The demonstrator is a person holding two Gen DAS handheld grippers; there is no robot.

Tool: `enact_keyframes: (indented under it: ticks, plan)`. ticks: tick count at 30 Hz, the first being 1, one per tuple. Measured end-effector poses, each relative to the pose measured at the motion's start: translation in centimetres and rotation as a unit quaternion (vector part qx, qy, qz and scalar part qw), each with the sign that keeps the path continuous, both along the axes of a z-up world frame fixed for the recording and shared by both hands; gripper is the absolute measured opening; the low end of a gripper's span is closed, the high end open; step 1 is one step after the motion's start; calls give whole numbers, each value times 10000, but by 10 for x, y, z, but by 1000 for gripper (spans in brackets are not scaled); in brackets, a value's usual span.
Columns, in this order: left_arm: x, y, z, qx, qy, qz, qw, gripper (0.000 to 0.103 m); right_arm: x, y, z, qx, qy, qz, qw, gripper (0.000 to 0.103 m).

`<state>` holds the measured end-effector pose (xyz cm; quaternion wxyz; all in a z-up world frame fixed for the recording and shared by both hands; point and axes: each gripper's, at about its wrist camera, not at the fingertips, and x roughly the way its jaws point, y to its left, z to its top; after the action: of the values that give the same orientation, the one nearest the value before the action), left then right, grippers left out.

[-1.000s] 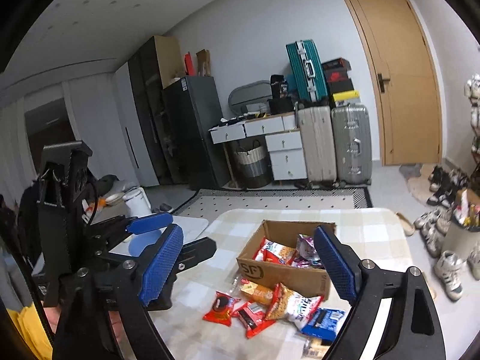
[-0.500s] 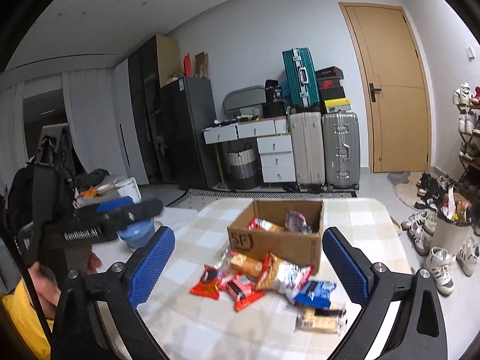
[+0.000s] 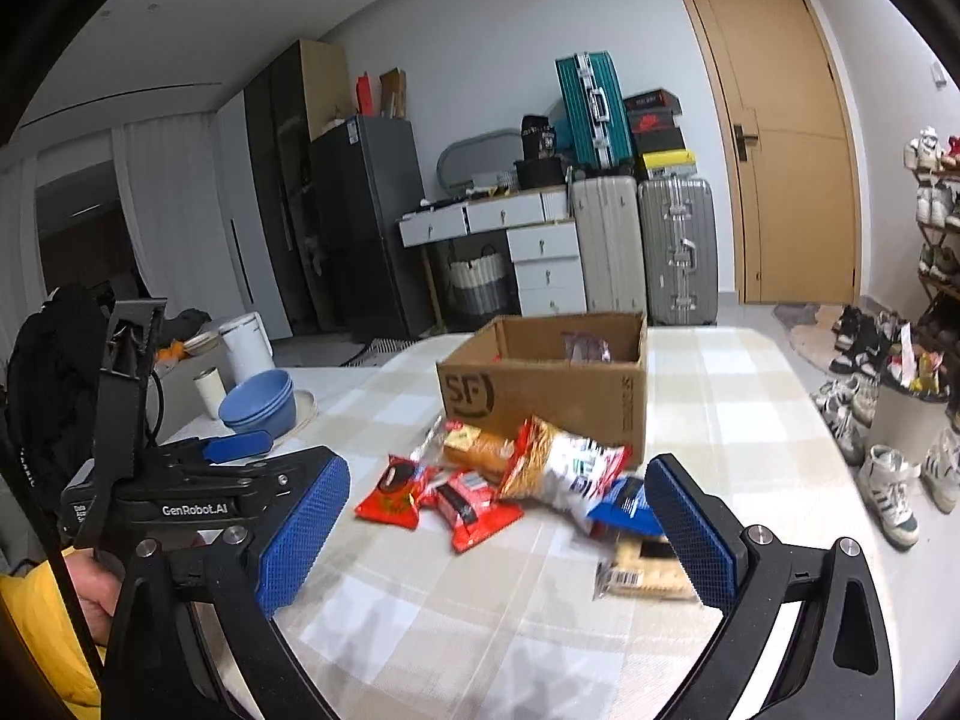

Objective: Organize snacks
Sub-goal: 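Raise both open grippers out of the box and back away, then grasp the red cookie pack with the left gripper while the right gripper grasps the cracker pack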

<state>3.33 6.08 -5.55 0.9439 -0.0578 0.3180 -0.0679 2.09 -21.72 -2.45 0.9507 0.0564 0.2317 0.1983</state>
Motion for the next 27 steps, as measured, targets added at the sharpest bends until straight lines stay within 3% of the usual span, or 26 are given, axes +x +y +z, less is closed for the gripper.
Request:
enact_keyframes:
  ticks: [5,9,13,19,27]
  plan:
    - [17,2,-17,76,195,146,9997,103,7,1,-13,46,130,36,9999,101]
    - [43,9,-32,220,648,456,9966,102,12,1,-19,-46,212,-37,9998,101]
    - [63,16,-48,96,797,430,9958,102,29,-4,-38,-318,602,-365,9970,101]
    - [104,9,-78,238,1228,385,9914,102,55,-23,-70,-140,1288,-552,9900,101]
    - [141,13,-104,228,1587,470,9859,96,79,-33,-92,-219,1679,-681,9832,101]
